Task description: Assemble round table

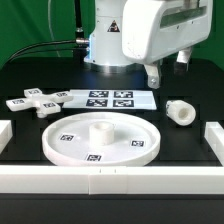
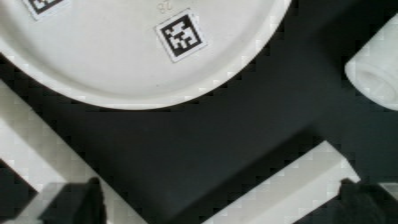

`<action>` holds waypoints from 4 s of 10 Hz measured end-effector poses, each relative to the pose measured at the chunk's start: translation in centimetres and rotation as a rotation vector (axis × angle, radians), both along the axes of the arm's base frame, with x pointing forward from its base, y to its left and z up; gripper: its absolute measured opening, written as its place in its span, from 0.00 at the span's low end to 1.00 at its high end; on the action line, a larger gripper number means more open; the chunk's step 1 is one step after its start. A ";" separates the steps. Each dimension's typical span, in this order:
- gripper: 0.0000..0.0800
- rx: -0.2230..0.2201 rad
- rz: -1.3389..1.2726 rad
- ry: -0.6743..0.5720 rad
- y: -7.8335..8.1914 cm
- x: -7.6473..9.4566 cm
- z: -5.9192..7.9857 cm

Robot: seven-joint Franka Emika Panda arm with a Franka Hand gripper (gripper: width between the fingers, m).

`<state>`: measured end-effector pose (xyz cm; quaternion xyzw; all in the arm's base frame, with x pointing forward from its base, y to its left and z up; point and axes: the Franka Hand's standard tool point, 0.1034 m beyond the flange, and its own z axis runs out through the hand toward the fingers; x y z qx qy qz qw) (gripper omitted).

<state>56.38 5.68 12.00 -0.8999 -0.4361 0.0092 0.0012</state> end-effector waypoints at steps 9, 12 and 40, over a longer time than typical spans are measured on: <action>0.81 0.008 0.187 -0.037 -5.7 -1.2 -5.2; 0.81 0.013 0.213 -0.026 -7.1 -1.2 -6.6; 0.51 0.054 0.390 -0.037 -2.1 0.1 -10.9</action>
Offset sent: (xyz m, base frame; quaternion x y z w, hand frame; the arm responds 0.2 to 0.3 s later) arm 0.0000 0.0000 0.0000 0.0000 0.0000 0.0000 1.0000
